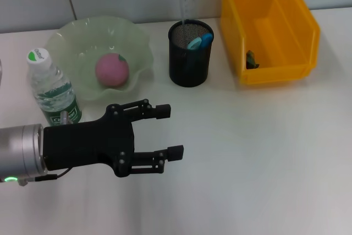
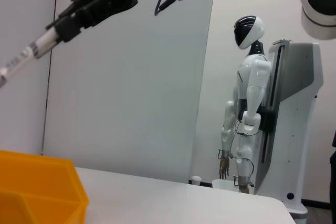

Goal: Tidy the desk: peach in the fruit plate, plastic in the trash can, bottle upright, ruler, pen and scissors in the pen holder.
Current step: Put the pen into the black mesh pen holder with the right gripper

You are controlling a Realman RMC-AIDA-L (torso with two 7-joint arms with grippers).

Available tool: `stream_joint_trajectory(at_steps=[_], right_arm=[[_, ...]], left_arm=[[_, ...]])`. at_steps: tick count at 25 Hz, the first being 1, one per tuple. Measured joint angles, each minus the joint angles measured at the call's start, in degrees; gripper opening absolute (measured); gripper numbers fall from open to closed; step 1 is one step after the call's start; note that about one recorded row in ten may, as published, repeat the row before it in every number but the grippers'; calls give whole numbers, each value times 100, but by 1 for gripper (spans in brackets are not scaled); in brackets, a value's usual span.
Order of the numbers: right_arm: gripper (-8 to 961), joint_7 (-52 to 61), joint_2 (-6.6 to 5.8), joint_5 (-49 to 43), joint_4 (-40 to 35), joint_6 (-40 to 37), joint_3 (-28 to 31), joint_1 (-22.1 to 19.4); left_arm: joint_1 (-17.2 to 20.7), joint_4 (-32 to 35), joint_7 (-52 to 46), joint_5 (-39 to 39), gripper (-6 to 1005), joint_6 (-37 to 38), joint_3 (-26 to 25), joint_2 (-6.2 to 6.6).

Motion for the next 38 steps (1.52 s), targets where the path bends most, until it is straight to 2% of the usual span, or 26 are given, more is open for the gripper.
stream_joint_trajectory(at_steps=[6, 12, 18, 30, 38], right_arm=[[127, 75, 45, -645, 355, 163, -250, 339], [127, 167, 54, -855, 588, 398, -589, 410], [127, 185, 96, -1012, 942, 692, -814, 469], [128, 190, 88, -1210, 1928, 1481, -1238, 691], [129, 190, 115, -1447, 2375, 1841, -1264, 858]], left_arm=[[-12, -53, 5, 18, 813, -106, 13, 21], [4, -55, 9, 177, 813, -220, -14, 28], [-34, -55, -47, 665, 813, -414, -190, -17], [25, -55, -30, 743, 813, -517, -255, 8], [27, -58, 3, 747, 813, -518, -292, -4]])
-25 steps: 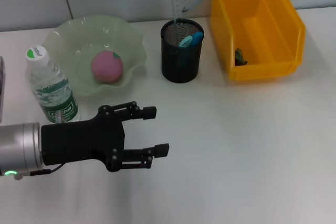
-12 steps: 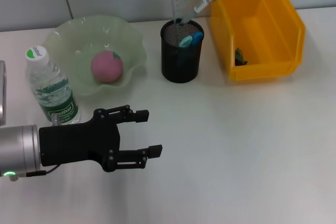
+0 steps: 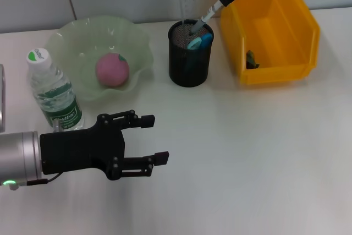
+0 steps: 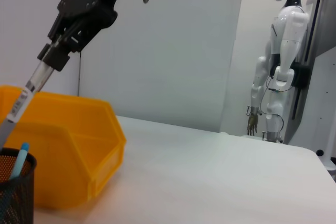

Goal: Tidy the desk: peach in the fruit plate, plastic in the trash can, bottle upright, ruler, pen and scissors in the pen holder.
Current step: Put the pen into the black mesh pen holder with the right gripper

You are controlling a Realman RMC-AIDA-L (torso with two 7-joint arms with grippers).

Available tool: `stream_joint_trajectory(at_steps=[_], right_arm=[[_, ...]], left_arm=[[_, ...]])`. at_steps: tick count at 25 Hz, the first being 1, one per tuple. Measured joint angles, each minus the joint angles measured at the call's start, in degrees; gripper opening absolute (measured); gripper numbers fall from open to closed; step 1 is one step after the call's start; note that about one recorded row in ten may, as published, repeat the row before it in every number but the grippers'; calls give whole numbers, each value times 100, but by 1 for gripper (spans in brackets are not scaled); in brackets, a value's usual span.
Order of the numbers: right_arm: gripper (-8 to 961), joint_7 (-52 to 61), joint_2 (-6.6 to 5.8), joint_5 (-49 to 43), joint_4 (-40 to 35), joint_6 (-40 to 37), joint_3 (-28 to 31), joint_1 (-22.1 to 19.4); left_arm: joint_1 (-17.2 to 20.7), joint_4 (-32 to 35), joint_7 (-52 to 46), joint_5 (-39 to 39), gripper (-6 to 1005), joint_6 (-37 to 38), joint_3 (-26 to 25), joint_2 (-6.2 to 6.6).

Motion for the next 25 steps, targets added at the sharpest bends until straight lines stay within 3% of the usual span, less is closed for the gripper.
stream_joint_trajectory(at_steps=[12, 25], right_arm=[[128, -16, 19, -15, 681, 527, -268, 229], [129, 0, 72, -34, 940, 830, -445, 302]], left_arm=[[0, 0, 16, 0, 813, -56, -6, -19], [6, -48, 80, -1, 813, -61, -25, -53]])
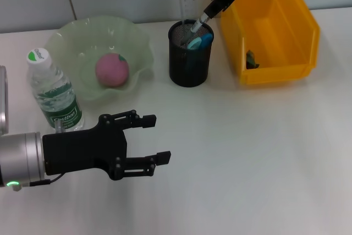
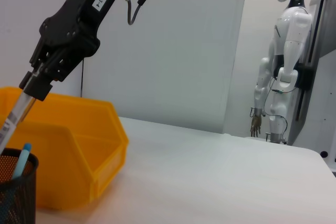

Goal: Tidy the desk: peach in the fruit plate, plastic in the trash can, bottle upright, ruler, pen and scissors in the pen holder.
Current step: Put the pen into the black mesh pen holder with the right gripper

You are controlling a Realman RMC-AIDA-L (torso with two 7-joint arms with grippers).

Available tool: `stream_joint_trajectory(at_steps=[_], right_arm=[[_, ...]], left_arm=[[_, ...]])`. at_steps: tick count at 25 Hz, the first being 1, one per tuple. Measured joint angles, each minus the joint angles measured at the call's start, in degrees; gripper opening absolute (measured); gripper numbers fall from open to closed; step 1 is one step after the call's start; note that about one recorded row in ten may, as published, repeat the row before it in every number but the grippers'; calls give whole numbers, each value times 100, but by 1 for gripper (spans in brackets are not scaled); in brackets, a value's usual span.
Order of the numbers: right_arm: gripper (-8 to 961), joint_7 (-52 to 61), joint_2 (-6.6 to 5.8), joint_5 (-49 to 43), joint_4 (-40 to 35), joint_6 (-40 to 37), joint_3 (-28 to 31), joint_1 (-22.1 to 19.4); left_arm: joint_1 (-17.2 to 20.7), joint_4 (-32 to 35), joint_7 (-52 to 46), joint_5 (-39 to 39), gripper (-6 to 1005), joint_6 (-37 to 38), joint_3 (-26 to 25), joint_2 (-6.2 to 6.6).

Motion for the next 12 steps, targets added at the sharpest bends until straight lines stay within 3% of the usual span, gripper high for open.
stream_joint_trajectory(at_steps=[12], right_arm=[[129, -2, 6, -155, 446, 396, 1, 182]], left_arm=[[22, -23, 16, 0, 813, -9, 1, -1]])
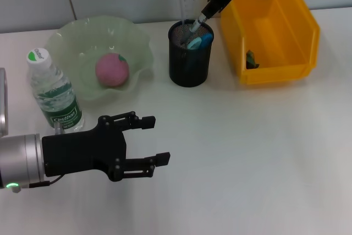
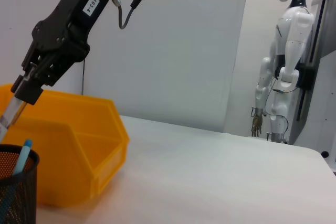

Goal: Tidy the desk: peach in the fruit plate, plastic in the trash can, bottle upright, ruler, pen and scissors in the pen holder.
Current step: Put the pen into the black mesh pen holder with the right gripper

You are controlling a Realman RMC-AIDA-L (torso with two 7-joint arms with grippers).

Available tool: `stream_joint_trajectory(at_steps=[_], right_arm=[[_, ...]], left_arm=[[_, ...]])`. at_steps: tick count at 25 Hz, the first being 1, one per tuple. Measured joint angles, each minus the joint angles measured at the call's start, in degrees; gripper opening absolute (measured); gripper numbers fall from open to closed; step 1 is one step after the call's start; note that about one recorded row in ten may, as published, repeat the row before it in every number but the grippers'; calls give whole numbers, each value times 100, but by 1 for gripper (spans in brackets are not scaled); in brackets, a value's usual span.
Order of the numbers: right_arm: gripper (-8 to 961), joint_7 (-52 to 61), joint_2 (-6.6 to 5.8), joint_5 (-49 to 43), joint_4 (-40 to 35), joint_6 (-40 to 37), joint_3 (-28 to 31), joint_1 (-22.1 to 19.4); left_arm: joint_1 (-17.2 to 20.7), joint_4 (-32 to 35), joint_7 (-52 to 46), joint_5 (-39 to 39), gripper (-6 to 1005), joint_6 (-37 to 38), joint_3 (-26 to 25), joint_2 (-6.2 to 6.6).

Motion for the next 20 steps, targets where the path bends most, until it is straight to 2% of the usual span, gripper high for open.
stream_joint_trajectory(at_steps=[7, 19, 20], right_arm=[[132, -21, 30, -45, 248, 226, -16, 76], [137, 207, 85, -194, 260, 307, -78, 83], [179, 238, 92, -208, 260, 312, -95, 86]], left_arm=[[17, 1, 1, 0, 813, 0, 0, 0], [49, 2, 9, 0, 813, 14, -1, 0], [56, 1, 15, 0, 813, 18, 0, 0]])
